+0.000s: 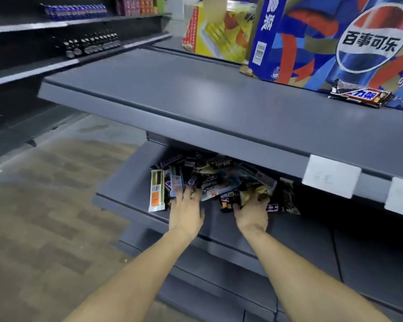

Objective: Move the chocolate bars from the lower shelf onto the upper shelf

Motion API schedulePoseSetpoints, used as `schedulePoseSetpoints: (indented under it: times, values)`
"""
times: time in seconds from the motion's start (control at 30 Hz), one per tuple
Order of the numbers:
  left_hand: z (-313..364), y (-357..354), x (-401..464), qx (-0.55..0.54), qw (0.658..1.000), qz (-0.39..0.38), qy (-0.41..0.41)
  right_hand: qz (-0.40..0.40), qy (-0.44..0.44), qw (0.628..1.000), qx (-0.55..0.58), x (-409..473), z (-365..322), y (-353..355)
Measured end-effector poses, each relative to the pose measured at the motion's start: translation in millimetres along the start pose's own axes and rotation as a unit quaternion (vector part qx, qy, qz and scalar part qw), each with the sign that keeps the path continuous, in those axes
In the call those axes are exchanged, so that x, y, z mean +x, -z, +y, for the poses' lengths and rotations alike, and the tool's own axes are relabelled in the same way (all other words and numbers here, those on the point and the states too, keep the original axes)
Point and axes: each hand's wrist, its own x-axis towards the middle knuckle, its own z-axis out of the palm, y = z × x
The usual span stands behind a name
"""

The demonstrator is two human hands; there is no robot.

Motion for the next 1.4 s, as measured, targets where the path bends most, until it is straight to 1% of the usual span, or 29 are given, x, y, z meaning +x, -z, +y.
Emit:
schedulePoseSetpoints:
  times: [0.1, 0.2, 0.27, 0.4, 0.5, 0.57, 0.63, 0.7, 0.77, 0.83, 0.9, 1.0, 1.07, 1.17, 1.23, 1.33, 1.4]
  values:
    - [-1.0, -4.8, 14.4, -0.019, 0.998, 0.009, -0.051, 0.026, -0.015, 0.999, 0.022, 0.5, -4.0, 0.3]
    - [5.0, -8.2, 26.6, -0.026, 0.995, 0.026, -0.088, 0.066, -0.027, 0.992, 0.102, -6.0, -0.8, -1.2]
    - [9.7, -11.4, 36.5, -0.026, 0.995, 0.020, -0.098, 0.086, -0.050, 0.984, 0.147, -14.1, 3.2, 0.1]
    - [19.2, -15.8, 51.8, -0.037, 0.996, -0.025, -0.072, 0.110, -0.066, 0.973, 0.190, -27.3, 11.9, 6.0]
    - [27.2, -14.6, 57.1, 0.000, 0.998, -0.038, -0.049, 0.132, -0.041, 0.966, 0.218, -33.9, 22.1, 9.5]
    - [31.6, -12.9, 59.6, 0.012, 0.998, -0.048, -0.045, 0.171, -0.010, 0.963, 0.207, -39.4, 30.9, 10.3]
    - [34.9, -12.2, 62.4, 0.019, 0.998, -0.053, -0.041, 0.208, 0.005, 0.963, 0.170, -44.2, 41.2, 10.9]
    - [36.2, -12.5, 64.5, 0.018, 0.998, -0.049, -0.034, 0.196, 0.001, 0.971, 0.137, -48.2, 55.1, 10.7]
    - [36.4, -13.1, 63.4, 0.013, 0.998, -0.053, -0.028, 0.149, -0.006, 0.980, 0.132, -51.6, 69.9, 9.4]
    - [38.1, -13.3, 60.5, 0.003, 0.997, -0.068, -0.028, 0.125, -0.011, 0.984, 0.130, -52.4, 79.5, 10.1]
    - [40.9, -13.7, 58.1, 0.004, 0.997, -0.071, -0.032, 0.119, -0.024, 0.985, 0.125, -49.9, 82.4, 11.5]
    - [44.7, -13.1, 55.6, 0.005, 0.997, -0.061, -0.035, 0.135, -0.044, 0.983, 0.114, -43.2, 80.9, 13.8]
    - [44.6, -12.3, 54.5, 0.001, 0.998, -0.051, -0.039, 0.143, -0.064, 0.984, 0.085, -38.1, 81.2, 14.9]
    - [42.0, -7.0, 52.4, -0.003, 0.998, -0.044, -0.047, 0.122, -0.079, 0.989, 0.030, -30.5, 82.2, 16.9]
    - [39.6, -3.9, 51.0, -0.005, 0.998, -0.028, -0.059, 0.101, -0.074, 0.992, 0.007, -25.8, 80.9, 18.7]
    - [35.1, -0.9, 47.6, -0.014, 0.995, -0.001, -0.103, 0.070, -0.071, 0.995, 0.015, -21.5, 76.3, 22.1]
    - [32.8, 0.0, 44.7, -0.041, 0.990, 0.011, -0.136, 0.079, -0.062, 0.994, 0.035, -22.6, 76.3, 23.9]
